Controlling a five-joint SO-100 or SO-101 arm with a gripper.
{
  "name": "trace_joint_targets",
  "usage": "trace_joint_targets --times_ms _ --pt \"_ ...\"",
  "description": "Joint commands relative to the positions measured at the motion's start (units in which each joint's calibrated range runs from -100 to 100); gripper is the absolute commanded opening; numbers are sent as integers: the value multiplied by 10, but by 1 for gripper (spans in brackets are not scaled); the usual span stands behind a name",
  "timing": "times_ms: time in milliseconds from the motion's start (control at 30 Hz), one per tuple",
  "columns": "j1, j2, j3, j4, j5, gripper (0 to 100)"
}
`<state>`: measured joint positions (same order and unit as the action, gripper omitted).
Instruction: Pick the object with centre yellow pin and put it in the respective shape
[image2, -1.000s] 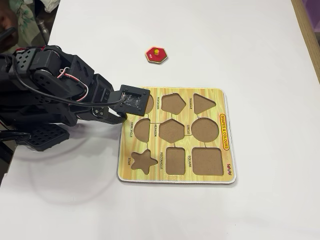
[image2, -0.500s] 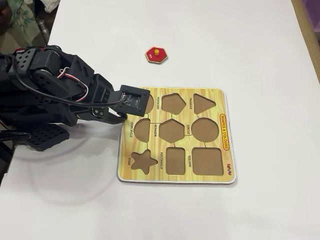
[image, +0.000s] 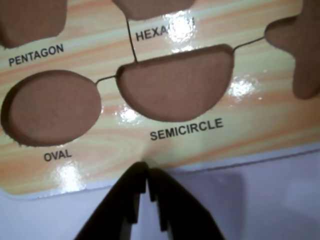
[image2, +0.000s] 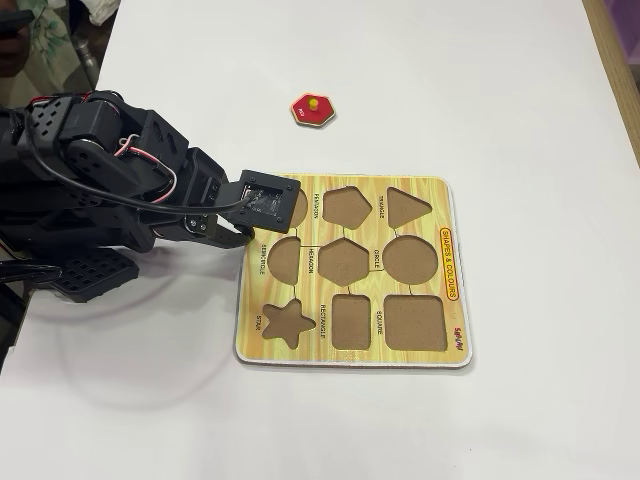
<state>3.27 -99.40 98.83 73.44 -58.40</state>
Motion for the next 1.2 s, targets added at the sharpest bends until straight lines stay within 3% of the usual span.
trace_joint_targets --times_ms 0,300,867,1167 --pt "4 12 3 12 3 1" --pt "1 50 -27 9 1 1" --pt "-4 326 -313 19 4 1" --pt "-72 467 -461 19 4 1"
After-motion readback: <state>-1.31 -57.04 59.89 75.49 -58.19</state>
